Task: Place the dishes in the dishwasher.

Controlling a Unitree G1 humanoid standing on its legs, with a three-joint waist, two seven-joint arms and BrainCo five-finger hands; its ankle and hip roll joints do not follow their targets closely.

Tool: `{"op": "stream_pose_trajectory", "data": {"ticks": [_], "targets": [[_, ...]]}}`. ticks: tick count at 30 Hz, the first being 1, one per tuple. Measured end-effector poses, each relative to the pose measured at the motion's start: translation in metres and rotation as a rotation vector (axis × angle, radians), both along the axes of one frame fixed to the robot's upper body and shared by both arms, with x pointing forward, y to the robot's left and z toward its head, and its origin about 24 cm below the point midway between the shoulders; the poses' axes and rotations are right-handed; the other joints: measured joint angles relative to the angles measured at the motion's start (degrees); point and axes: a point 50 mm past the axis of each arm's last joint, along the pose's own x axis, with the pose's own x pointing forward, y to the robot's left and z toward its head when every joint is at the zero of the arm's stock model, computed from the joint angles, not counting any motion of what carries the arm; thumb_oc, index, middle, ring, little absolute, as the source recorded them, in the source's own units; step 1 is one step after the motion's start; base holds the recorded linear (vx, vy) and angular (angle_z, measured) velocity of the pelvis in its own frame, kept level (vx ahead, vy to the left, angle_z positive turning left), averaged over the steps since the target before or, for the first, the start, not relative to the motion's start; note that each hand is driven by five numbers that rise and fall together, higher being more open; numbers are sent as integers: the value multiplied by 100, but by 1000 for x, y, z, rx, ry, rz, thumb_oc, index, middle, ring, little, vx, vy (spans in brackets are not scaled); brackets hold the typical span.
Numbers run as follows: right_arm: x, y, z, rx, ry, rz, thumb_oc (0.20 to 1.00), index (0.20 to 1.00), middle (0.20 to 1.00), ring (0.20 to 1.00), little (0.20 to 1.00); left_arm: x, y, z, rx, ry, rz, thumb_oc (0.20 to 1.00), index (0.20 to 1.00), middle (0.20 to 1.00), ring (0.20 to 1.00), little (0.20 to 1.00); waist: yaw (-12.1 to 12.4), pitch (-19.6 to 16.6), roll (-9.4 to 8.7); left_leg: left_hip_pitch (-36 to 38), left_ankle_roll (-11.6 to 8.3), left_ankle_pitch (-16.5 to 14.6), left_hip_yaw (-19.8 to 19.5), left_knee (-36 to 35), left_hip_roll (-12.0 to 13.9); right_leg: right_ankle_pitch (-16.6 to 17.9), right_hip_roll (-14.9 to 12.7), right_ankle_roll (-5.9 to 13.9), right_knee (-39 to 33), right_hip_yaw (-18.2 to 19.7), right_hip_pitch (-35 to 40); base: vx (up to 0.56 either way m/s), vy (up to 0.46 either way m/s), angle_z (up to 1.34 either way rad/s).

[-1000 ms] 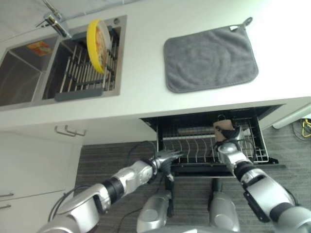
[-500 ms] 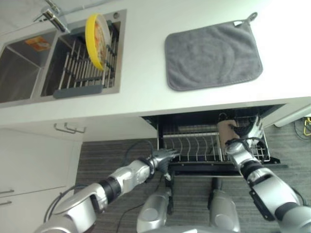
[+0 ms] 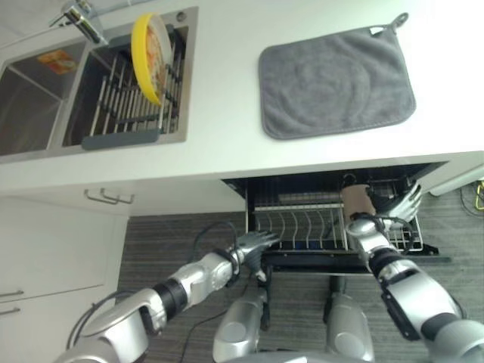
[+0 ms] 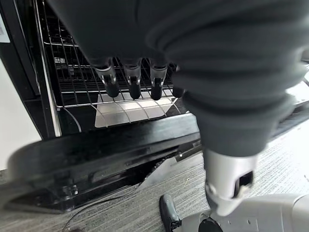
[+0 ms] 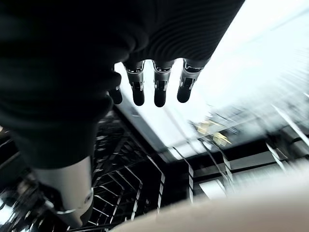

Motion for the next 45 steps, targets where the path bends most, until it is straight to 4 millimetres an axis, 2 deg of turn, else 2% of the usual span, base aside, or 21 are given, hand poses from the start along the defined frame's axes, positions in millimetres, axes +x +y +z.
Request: {"op": "stream_pose_trajectory", "data": {"ticks": [2,4,7,11,13,14,16,18,21,24,28,31,33,34,35,36,38,41,43,45], "targets": [[-1,19,-5,262,-122,92,1000,1000,1000,1000,1000,3,0,3,-3,-9,11,1000,1000,1000,1000,1000,-31,0,-14,7,0,0,15,2,15,4,19,-6,4,7,0,32,7,-4],[-6,18,-5,405,-217,150,1000,1000,1000,1000,1000,3,2,1,1,-6,33,1000,1000,1000,1000,1000,-66,-2,-116,81,3,-2,99,-8,27,9,35,-13,10,75,24,22,7,-14],[-17,32,-3,502,-279,269,1000,1000,1000,1000,1000,-1,5,-2,1,0,64,1000,1000,1000,1000,1000,-299,-12,-270,193,10,-8,139,-28,42,39,54,-24,-54,107,141,10,8,-8],[-35,45,-4,544,-294,354,1000,1000,1000,1000,1000,-3,12,-4,4,0,99,1000,1000,1000,1000,1000,-428,-87,-399,295,19,-14,161,-98,45,68,53,-22,-79,133,211,33,1,-4],[-48,46,-14,568,-258,346,1000,1000,1000,1000,1000,-8,21,-11,9,24,147,1000,1000,1000,1000,1000,-450,-313,-570,440,39,-29,185,-121,48,93,56,-11,-202,123,401,72,-8,-2],[-48,45,-15,566,-255,344,1000,1000,1000,1000,1000,-9,23,-12,11,31,153,1000,1000,1000,1000,1000,-454,-408,-598,493,39,-29,205,-164,51,118,58,-8,-269,127,449,86,0,-7],[-48,43,-14,553,-252,342,1000,1000,1000,1000,1000,-11,23,-12,4,40,156,1000,1000,1000,1000,1000,-461,-527,-607,661,50,-36,241,-219,52,226,78,10,-514,126,700,71,15,-7],[-49,44,-14,534,-246,340,1000,1000,1000,1000,1000,-13,23,-12,-13,42,171,1000,1000,1000,1000,1000,-462,-828,-607,718,59,-42,278,-305,50,272,87,24,-665,141,765,33,31,-8],[-51,43,-15,508,-236,344,1000,1000,1000,1000,1000,-7,28,-6,-35,20,207,1000,1000,1000,1000,1000,-464,-1076,-611,821,68,-47,291,-348,48,319,101,33,-807,138,909,34,38,-2],[-56,43,-21,517,-207,345,1000,1000,1000,1000,1000,-5,30,3,-83,-12,234,1000,1000,1000,1000,1000,-471,-1144,-595,993,73,-52,300,-422,61,354,127,35,-939,151,1095,11,34,-5],[-65,46,-16,536,-219,394,1000,1000,1000,1000,1000,-7,34,4,-145,-13,287,1000,1000,1000,1000,1000,-515,-1237,-575,1072,68,-46,320,-483,90,457,170,23,-1152,148,1235,9,30,-3],[-68,43,6,526,-277,516,1000,1000,1000,1000,1000,-4,42,25,-359,-25,395,1000,1000,1000,1000,1000,-566,-1267,-596,1129,67,-49,320,-491,106,581,200,10,-1414,132,1412,5,12,0],[-69,37,7,518,-256,557,1000,1000,1000,1000,1000,-4,42,34,-484,8,411,1000,1000,1000,1000,1000,-572,-1386,-635,1130,65,-50,324,-492,132,625,230,-2,-1497,134,1448,0,0,0],[-76,30,10,514,-252,578,1000,1000,1000,1000,1000,-12,41,45,-637,94,396,1000,1000,1000,1000,1000,-587,-1407,-643,1171,62,-53,325,-498,141,639,242,-9,-1547,128,1513,-31,9,-2],[-81,23,14,494,-266,579,1000,1000,1000,1000,1000,-17,37,56,-752,136,348,1000,1000,1000,1000,1000,-590,-1408,-642,1171,62,-53,331,-509,142,667,245,-8,-1595,130,1531,-24,6,-7],[-85,15,22,474,-303,571,1000,1000,1000,1000,1000,-23,31,79,-910,203,252,1000,1000,1000,1000,1000,-605,-1411,-649,1174,60,-54,370,-531,139,749,245,-8,-1741,149,1585,-56,12,-10],[-85,12,27,459,-319,574,1000,1000,1000,1000,1000,-23,28,94,-986,207,183,1000,1000,1000,1000,1000,-618,-1446,-648,1171,64,-59,387,-532,145,778,252,-13,-1765,174,1592,-51,13,-7],[-89,20,60,385,-446,665,1000,1000,1000,1000,1000,-22,27,136,-1202,235,31,1000,1000,1000,1000,1000,-638,-1524,-649,1064,83,-76,372,-534,152,805,263,-23,-1764,174,1499,8,18,0],[-91,25,77,342,-521,729,1000,1000,1000,1000,1000,-21,30,151,-1357,269,-9,1000,1000,1000,1000,1000,-631,-1705,-634,1058,82,-94,371,-534,139,792,253,-15,-1764,175,1497,32,55,0],[-93,30,90,304,-592,789,1000,1000,1000,1000,1000,-22,32,161,-1456,264,-35,1000,1000,1000,1000,1000,-618,-1712,-630,1053,83,-94,366,-534,134,792,249,-15,-1764,171,1494,19,10,1]]}}
